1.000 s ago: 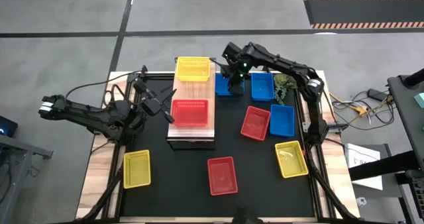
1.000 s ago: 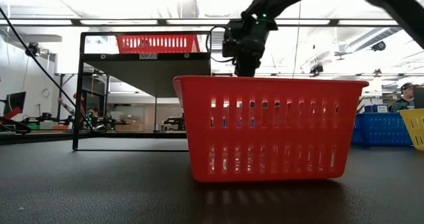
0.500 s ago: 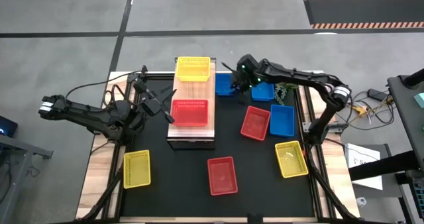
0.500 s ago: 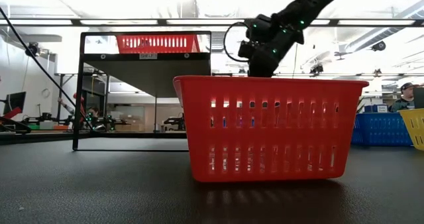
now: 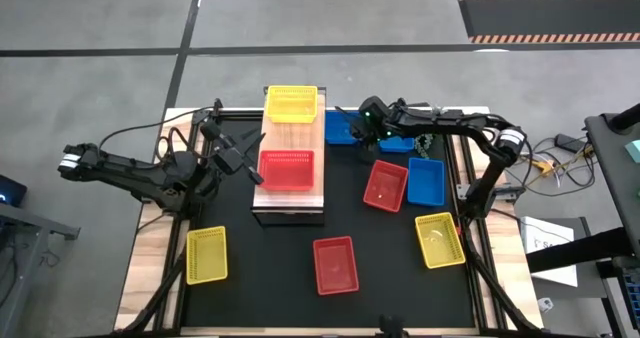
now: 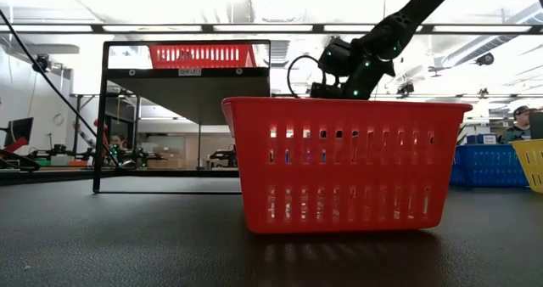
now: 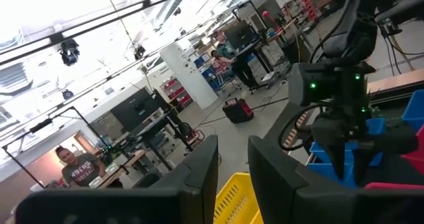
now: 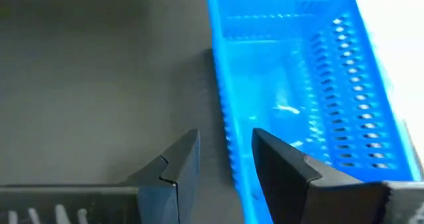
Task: Stack baskets on shelf by color
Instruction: Put the top left blue bin on the shelf
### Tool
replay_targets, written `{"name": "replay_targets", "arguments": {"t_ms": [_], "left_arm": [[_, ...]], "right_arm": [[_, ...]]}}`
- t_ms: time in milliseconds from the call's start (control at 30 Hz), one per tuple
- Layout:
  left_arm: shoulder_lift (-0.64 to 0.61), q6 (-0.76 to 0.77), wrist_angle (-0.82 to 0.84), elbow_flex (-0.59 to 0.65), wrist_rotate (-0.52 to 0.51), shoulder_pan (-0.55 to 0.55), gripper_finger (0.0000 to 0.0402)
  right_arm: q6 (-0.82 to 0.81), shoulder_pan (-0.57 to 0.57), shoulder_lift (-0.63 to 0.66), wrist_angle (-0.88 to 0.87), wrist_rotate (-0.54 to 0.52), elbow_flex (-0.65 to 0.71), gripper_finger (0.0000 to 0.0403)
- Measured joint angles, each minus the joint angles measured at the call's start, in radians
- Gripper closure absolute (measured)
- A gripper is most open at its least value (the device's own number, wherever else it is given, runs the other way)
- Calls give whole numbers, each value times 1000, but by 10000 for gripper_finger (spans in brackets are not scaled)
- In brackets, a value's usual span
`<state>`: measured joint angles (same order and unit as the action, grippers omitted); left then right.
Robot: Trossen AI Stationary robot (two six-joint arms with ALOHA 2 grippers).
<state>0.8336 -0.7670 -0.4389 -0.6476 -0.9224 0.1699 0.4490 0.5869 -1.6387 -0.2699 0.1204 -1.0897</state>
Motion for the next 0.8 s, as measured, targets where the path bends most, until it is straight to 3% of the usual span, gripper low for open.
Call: {"name": "replay_targets", "arguments": {"t_ms": [467,800], "left_arm": [[-4,-10,2,3,-2,0,334],[-4,-27,2,10,-2,0,334]], "right_arm": [[40,0,-8,25,-38,10,271],[48,0,-86,50,-44,1,273]]}}
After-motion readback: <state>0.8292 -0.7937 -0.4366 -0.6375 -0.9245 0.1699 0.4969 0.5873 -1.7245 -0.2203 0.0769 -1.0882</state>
